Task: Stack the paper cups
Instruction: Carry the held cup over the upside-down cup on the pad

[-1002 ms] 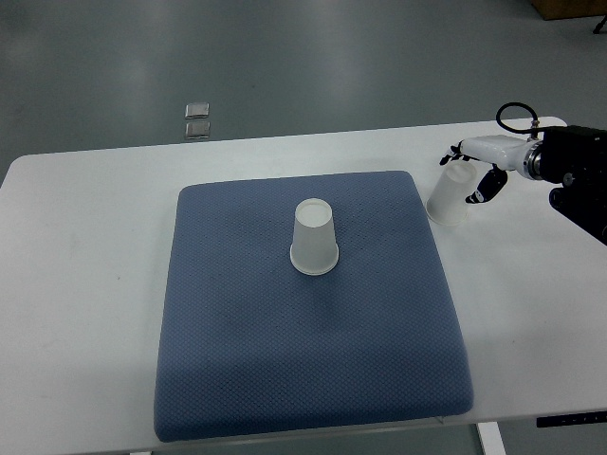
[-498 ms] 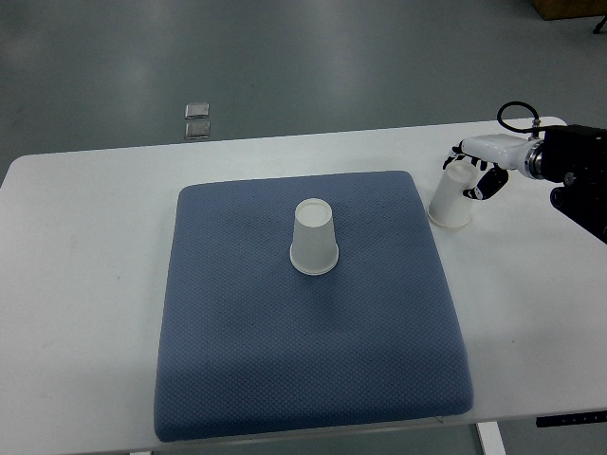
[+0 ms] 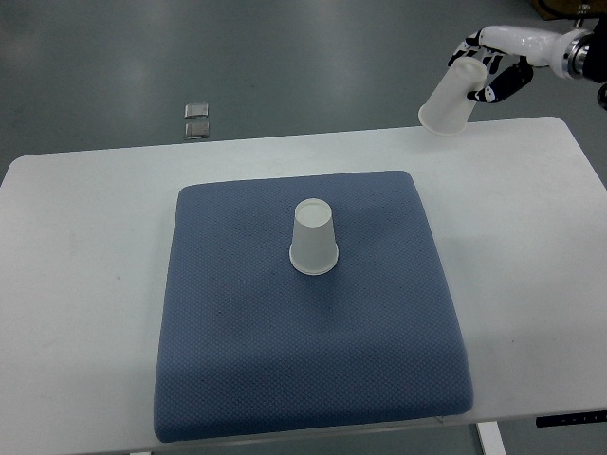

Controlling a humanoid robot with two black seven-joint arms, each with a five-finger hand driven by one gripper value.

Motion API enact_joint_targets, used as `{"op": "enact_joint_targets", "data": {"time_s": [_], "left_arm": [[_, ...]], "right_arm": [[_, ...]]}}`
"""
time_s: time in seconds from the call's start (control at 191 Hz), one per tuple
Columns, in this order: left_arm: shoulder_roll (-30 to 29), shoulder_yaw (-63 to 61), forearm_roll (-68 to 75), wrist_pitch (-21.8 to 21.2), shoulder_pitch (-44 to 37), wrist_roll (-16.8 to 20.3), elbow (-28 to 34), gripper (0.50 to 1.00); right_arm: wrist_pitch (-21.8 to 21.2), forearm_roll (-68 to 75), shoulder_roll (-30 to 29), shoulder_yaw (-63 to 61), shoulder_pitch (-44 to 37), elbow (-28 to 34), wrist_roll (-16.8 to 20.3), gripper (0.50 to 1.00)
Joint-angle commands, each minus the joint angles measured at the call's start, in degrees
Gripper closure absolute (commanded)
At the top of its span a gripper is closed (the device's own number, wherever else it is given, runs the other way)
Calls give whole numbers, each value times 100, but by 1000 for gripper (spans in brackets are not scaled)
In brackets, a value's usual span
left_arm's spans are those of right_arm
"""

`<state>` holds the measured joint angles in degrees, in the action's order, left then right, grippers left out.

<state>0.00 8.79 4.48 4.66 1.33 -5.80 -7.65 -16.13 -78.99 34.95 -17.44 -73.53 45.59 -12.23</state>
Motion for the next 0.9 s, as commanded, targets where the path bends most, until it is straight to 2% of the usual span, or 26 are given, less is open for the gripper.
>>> {"op": "enact_joint_targets", "data": {"time_s": [0.0, 0.178, 0.289, 0.341, 0.483, 0.64, 0.897], "left_arm": [[0, 0, 0, 0, -2, 0, 0, 500], [0, 0, 0, 0, 7, 0, 0, 500], [0, 0, 0, 0, -2, 0, 0, 500], [0, 8, 0, 0, -2, 0, 0, 500], [0, 0, 0, 0, -2, 0, 0, 500], [0, 0, 0, 0, -2, 0, 0, 500], [0, 0, 0, 0, -2, 0, 0, 500]], "right_arm": [[-233, 121, 135, -23, -329, 433, -8, 938], [-356, 235, 135, -31, -584, 1118, -17, 940], [-619, 270, 74, -23, -751, 1434, -95, 938], [-734, 270, 56, -31, -812, 1487, -175, 936], [-1068, 288, -67, -31, -909, 1672, -684, 932], [-1217, 288, -111, -31, -900, 1979, -825, 928], [-1252, 279, -436, -5, -733, 2050, -983, 928]]}}
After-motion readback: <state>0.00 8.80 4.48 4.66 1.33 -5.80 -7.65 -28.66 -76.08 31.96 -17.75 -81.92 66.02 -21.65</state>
